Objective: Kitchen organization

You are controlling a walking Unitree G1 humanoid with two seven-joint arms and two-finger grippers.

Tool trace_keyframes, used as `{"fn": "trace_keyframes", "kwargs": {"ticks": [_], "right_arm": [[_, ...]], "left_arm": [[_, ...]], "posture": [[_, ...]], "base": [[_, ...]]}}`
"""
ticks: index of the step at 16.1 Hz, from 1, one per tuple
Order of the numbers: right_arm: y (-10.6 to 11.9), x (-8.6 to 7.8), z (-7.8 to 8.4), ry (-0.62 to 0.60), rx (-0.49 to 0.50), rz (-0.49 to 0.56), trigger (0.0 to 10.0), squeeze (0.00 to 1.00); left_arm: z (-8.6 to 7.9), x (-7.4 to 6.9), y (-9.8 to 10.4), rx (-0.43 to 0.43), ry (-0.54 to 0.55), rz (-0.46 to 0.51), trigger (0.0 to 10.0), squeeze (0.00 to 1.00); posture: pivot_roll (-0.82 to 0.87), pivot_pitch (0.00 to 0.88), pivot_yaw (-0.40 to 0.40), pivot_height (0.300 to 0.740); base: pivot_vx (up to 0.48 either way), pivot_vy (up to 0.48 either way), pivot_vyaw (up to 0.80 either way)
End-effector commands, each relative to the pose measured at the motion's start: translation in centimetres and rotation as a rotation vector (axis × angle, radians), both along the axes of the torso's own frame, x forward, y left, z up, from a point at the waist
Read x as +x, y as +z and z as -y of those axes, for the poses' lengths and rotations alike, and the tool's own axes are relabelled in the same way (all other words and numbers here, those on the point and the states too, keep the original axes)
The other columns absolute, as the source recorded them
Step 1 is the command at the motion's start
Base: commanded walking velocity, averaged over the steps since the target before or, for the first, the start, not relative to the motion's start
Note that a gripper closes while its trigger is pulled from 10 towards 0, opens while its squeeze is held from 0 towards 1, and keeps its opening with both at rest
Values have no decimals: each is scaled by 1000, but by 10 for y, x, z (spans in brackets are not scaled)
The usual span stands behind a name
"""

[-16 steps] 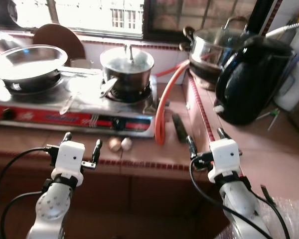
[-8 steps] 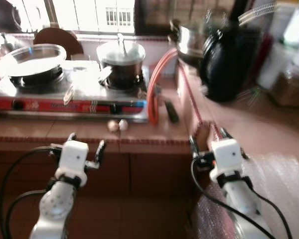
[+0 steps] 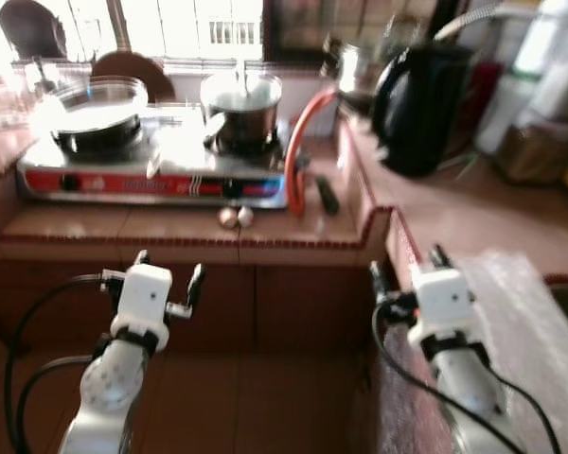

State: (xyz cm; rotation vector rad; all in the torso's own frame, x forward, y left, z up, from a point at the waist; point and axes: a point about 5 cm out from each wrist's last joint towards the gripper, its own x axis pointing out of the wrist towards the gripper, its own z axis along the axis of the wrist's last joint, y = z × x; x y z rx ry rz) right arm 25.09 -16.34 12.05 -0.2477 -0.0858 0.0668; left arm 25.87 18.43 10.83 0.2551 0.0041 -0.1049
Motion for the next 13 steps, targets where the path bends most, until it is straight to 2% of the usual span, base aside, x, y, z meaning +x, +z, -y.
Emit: {"fn": "trace_keyframes", "kwargs": {"ticks": [1,4,7,13], "right_arm": [[3,2,-2,0,14,13,10000,0],[6,9,0,-26,30,28,10000,0],[6,10,2,-44,37,30,10000,0],[-4,3,6,-76,51,-2,10000,0]], "left_arm": [[-2,4,4,-20,9,11,10000,0],[3,12,6,-40,-10,12,10000,0],[6,18,7,-42,-18,18,10000,0],[13,20,6,-56,-53,12,10000,0]], "posture": [[185,0,-37,740],[177,0,-26,740],[173,0,-19,740],[158,0,-11,740]], "base": [[0,0,0],[0,123,0],[0,436,0],[0,474,0]]}}
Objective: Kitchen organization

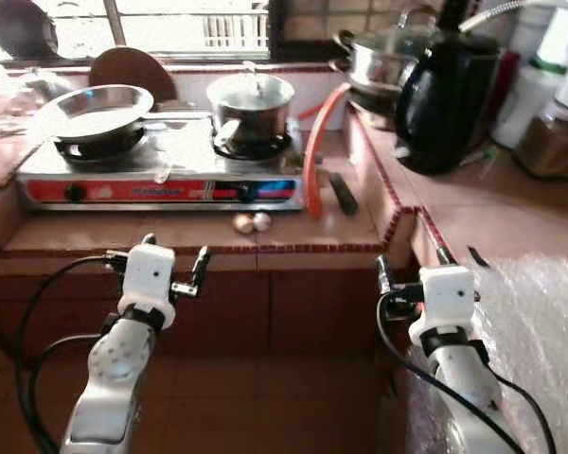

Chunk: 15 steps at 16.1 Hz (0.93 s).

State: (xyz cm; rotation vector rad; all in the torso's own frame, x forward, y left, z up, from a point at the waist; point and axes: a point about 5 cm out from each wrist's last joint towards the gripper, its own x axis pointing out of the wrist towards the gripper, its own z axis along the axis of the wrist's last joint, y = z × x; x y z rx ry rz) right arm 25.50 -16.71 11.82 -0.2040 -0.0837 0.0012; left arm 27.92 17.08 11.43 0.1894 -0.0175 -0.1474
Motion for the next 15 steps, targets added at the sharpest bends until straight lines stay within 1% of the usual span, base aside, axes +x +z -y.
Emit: {"fn": "trace_keyframes", "kwargs": {"ticks": [1,9,15], "right_arm": [[-3,-1,3,-13,3,-10,10000,0],[-7,-3,4,0,-8,-28,10000,0],[-9,-2,2,12,-2,-41,10000,0]], "left_arm": [[1,-1,0,11,-10,0,10000,0],[5,-6,-7,10,-13,-11,10000,0],[2,-9,-13,16,-1,-22,10000,0]], "posture": [[157,0,-14,740],[158,0,-29,740],[164,0,-44,740]], "base": [[0,480,0],[0,480,0],[0,480,0]]}}
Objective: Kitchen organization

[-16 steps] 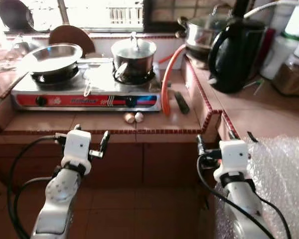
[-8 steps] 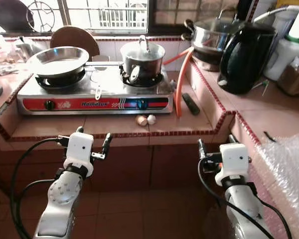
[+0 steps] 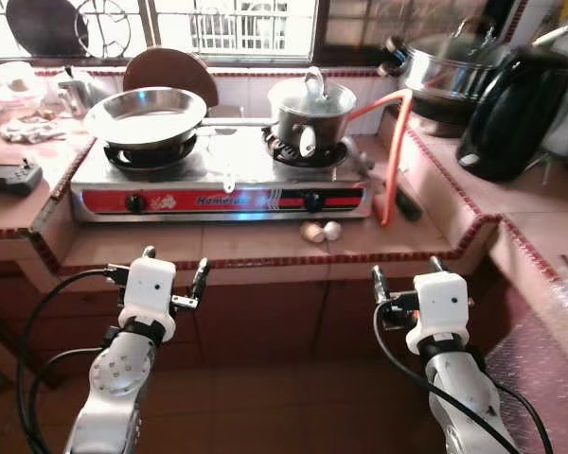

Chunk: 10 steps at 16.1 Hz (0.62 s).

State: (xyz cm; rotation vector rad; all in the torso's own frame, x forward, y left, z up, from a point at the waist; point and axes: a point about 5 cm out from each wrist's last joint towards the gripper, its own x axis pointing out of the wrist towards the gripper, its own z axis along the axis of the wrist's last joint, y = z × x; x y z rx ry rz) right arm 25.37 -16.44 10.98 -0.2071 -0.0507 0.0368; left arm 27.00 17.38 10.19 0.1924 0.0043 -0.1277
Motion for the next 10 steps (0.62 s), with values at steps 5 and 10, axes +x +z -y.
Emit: {"fn": "trace_keyframes", "kwargs": {"ticks": [5,10], "right_arm": [[-10,-1,4,-12,3,-36,10000,0],[-19,-1,5,-9,-5,-65,10000,0]], "left_arm": [[-1,-4,-13,22,2,-40,10000,0],[-4,-7,-19,35,9,-54,10000,0]], "posture": [[174,0,-56,740],[179,0,-59,740]], "base": [[0,480,0],[0,395,0]]}}
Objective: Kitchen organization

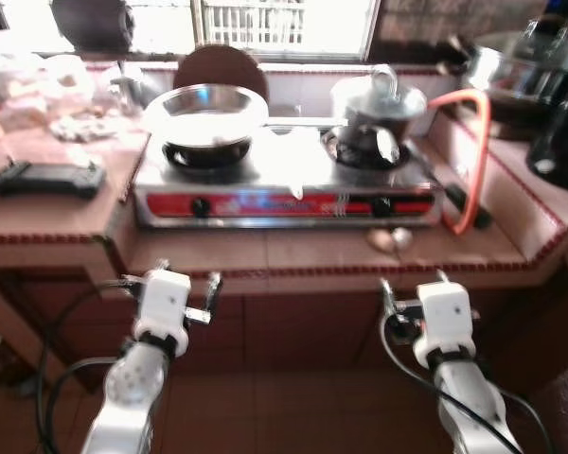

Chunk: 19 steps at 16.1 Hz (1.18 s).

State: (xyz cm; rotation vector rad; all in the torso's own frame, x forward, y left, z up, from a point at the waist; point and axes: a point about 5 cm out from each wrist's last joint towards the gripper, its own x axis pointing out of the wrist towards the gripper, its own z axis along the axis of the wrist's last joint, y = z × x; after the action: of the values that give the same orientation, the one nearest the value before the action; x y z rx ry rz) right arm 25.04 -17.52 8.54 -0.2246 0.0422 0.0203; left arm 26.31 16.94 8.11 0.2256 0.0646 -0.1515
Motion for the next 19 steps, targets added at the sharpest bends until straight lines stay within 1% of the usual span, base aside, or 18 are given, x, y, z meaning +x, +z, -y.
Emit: {"fn": "trace_keyframes", "kwargs": {"ticks": [1,5,6,8,10,11,13,16,19], "right_arm": [[3,2,-6,19,7,19,10000,0],[0,1,-7,19,1,12,10000,0],[-4,0,-6,18,0,6,10000,0],[-7,-1,-6,15,-2,-2,10000,0],[-9,-1,-6,15,-3,-9,10000,0],[-12,-1,-6,17,-5,-16,10000,0],[-15,-1,-5,17,-8,-24,10000,0],[-14,-1,-4,15,-8,-21,10000,0],[-15,-2,-3,11,-4,-21,10000,0]], "left_arm": [[-7,1,-1,48,20,4,10000,0],[-9,0,-10,53,11,-30,10000,0],[-12,-2,-20,71,13,-62,10000,0],[-17,-5,-29,79,19,-90,10000,0],[-19,-5,-34,90,21,-106,10000,0],[-20,-5,-37,73,21,-122,10000,0],[-20,-7,-41,86,11,-133,10000,0],[-20,-8,-45,72,1,-148,10000,0],[-16,-8,-46,59,-19,-150,10000,0]], "posture": [[178,0,-57,740],[174,0,-48,740],[175,0,-45,740],[176,0,-46,740],[179,0,-47,740],[182,0,-48,740],[183,0,-48,740],[180,0,-46,740],[177,0,-49,740]], "base": [[0,0,0],[0,0,0],[0,0,800],[0,0,800],[0,0,800],[0,0,800],[0,0,800],[0,0,458],[0,0,0]]}}
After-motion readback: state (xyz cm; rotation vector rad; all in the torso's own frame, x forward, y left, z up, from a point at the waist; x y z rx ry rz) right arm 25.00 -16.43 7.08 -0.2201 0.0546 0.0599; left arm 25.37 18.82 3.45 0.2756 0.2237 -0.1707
